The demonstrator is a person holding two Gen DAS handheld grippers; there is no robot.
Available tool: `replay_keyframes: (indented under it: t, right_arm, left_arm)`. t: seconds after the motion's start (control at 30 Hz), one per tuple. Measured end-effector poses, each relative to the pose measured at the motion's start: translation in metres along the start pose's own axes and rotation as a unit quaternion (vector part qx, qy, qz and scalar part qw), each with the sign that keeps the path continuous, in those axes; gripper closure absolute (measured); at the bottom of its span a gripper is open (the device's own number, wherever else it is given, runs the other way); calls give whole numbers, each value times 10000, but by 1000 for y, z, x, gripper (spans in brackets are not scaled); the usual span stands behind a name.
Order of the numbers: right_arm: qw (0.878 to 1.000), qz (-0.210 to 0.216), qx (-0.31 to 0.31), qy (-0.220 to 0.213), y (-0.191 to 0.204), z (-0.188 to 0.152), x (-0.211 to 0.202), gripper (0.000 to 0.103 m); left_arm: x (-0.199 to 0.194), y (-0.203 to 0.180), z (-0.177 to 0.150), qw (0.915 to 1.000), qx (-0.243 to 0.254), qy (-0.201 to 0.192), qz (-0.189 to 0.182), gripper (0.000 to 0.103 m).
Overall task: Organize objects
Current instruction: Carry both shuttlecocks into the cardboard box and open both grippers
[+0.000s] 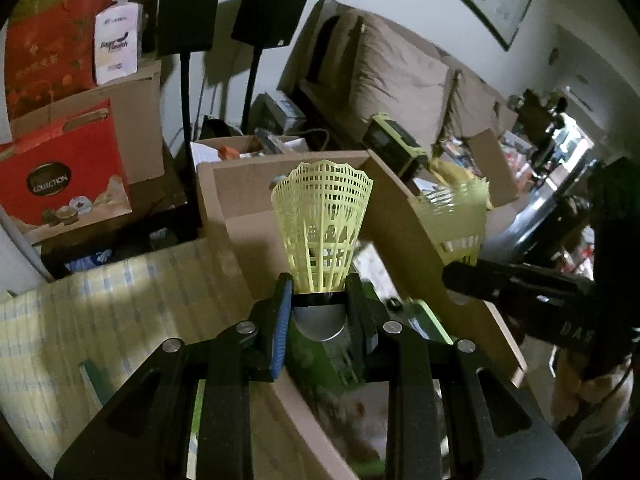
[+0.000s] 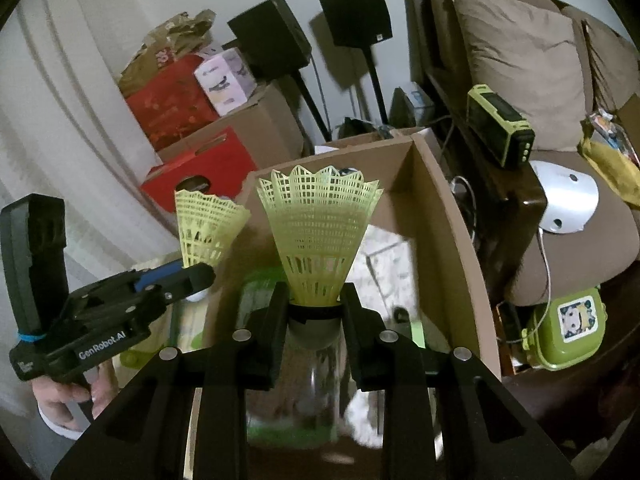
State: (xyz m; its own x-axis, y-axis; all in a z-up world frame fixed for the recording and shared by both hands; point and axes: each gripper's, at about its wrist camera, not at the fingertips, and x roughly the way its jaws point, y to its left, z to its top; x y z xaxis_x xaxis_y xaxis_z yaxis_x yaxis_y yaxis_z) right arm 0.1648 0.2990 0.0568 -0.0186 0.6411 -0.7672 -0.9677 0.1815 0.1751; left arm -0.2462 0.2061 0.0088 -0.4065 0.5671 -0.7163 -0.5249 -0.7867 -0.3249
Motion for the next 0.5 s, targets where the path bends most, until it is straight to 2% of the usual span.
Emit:
replay_keyframes:
  t: [0.3,0.5]
  right_arm:
    - [9997,-216,58,67,-10,30,42,78]
    - [9986,-504,-169,-28,-11,36,55,78]
  left_arm:
    - [33,14,18,9985,-315,46,441,79]
    - [43,18,22,9974,-439,101,561,79]
